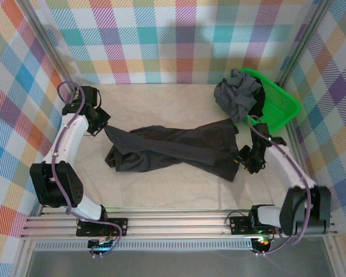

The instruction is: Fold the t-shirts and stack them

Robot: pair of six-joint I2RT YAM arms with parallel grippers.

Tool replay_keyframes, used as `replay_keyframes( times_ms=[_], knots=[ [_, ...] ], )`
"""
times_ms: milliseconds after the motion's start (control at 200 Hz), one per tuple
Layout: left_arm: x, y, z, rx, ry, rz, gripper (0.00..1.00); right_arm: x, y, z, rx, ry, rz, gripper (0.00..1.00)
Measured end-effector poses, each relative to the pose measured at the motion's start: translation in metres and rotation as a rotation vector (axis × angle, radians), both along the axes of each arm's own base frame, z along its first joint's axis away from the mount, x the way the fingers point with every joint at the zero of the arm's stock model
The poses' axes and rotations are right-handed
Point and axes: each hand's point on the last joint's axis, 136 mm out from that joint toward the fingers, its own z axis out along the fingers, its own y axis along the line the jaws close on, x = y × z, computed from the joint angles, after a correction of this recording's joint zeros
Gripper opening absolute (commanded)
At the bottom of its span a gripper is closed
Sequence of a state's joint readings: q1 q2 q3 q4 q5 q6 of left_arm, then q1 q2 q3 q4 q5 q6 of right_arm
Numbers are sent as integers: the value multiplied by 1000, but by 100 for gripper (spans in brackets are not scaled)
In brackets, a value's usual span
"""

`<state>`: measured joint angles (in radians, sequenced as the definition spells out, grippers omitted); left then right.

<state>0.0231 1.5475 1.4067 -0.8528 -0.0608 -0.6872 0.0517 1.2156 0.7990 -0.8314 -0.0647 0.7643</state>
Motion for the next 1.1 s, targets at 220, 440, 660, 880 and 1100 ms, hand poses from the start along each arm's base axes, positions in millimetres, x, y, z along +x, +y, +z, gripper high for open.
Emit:
replay_keyframes(
  times_ms=[220, 440, 660, 880, 1100],
  knots=[
    [-1, 0, -1, 0, 4, 0, 0, -54, 20, -40, 192, 97, -269, 46],
    [-1, 0, -2, 0, 5, 0, 0, -52, 34, -55, 313, 155, -441, 44],
    [0, 0, -4, 0, 3, 0, 0, -41, 40, -56, 381, 139, -508, 38],
    [-1, 0, -8, -1, 7, -1, 0, -43, 45, -67, 396, 209, -549, 23],
    [-1, -3, -9, -13, 8, 1, 0, -19, 42, -58, 351, 185, -504, 0]
  ],
)
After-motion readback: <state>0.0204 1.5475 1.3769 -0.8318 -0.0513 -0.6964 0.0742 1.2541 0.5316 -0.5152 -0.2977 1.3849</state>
